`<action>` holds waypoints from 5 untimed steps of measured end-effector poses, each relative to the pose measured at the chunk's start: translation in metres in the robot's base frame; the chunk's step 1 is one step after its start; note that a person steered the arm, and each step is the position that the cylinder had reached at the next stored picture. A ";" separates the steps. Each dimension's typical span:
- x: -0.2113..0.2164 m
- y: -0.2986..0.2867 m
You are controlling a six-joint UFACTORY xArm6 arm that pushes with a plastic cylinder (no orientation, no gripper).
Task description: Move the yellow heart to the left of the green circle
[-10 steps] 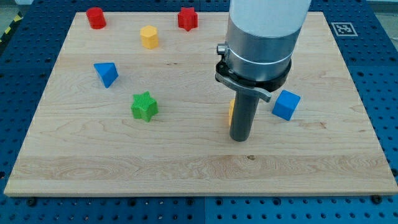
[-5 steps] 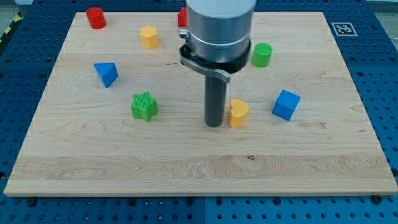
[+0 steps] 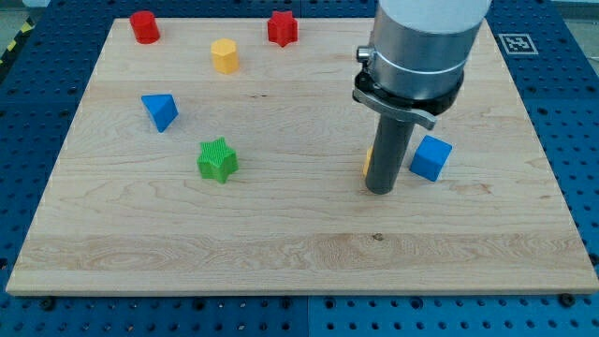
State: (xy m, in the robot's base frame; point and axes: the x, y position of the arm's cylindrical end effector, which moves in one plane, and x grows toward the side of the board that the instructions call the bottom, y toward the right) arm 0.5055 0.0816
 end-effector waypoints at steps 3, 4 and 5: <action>-0.019 0.025; -0.032 0.037; -0.057 0.037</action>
State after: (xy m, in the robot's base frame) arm 0.4487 0.1189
